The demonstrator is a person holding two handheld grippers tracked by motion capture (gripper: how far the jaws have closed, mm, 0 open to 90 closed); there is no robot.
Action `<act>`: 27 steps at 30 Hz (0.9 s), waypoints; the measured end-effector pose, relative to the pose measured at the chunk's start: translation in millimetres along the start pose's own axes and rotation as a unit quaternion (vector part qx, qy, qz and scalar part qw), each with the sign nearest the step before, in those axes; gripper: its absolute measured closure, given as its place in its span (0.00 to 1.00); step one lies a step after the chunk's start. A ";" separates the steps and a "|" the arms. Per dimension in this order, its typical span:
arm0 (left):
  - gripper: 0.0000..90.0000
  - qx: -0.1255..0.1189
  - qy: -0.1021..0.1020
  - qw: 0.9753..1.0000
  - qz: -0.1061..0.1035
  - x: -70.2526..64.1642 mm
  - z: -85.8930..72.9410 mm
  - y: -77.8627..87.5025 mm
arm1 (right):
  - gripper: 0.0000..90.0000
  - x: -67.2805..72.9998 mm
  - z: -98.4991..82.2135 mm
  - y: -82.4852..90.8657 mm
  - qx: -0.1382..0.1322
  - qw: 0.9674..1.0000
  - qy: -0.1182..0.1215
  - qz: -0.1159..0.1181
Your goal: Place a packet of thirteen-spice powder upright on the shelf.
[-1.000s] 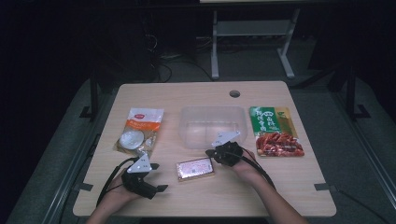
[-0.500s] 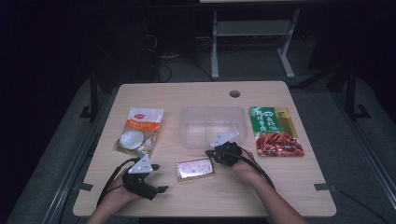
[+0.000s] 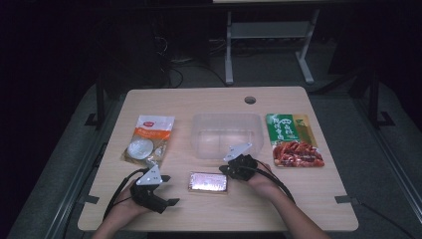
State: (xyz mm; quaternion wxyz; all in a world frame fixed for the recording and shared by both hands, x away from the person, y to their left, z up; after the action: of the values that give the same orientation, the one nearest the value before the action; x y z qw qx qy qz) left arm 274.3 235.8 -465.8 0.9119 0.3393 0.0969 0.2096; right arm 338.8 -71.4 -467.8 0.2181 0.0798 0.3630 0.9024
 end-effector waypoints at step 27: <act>0.16 0.007 -0.006 1.000 -0.007 -1.6 0.3 -1.3 | 0.99 17.2 -7.4 9.5 0.022 0.997 0.035 0.065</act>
State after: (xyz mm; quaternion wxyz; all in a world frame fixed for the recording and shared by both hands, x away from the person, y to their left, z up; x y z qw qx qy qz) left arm 273.4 234.0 -466.4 0.9117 0.3457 0.0954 0.2002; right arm 318.0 -74.3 -466.9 0.1442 0.0765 0.3844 0.9086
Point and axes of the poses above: each handheld gripper's, and its own axes: y roughly backward along the jaws, z roughly out of its top, x roughly to its left, the point moved 1 cm from there along -y, roughly forward along the jaws, and after that the axes turned 3 degrees about -x, right-handed, at the moved point
